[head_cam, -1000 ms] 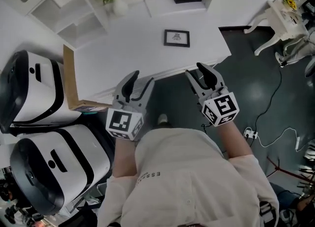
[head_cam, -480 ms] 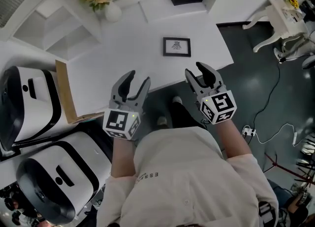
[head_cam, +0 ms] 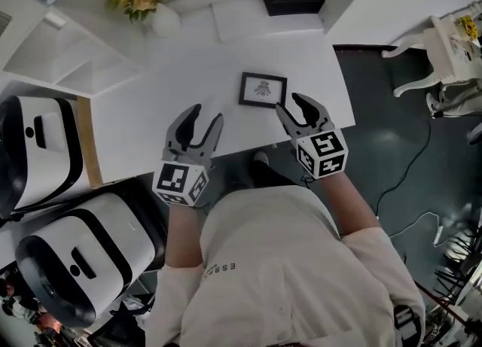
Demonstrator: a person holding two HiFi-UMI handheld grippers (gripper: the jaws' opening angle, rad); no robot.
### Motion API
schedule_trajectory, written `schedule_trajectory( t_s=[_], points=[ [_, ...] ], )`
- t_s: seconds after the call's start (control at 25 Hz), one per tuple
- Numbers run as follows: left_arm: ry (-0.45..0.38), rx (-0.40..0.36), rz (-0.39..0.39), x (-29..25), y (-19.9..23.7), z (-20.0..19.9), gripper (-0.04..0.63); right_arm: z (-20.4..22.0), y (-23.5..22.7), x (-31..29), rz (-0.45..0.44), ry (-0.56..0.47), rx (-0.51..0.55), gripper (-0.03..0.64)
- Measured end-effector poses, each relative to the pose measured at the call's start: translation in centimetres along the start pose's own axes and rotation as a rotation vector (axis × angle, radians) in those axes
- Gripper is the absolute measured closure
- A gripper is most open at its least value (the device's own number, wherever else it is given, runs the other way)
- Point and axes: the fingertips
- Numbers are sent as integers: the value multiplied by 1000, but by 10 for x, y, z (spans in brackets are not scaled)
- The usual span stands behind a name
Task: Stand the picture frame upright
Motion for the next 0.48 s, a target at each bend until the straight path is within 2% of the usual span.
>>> schedule_trajectory(
  t_s=[0.48],
  points=[
    [61, 65, -33, -70, 7, 39, 394, 70, -62, -90, -49, 282, -54, 423]
  ],
)
Point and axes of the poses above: the fingertips, and each gripper's own axes: x backward along the fingers, y to its left, z out of its underside, and after that the axes turned 12 degrees about y, right-handed
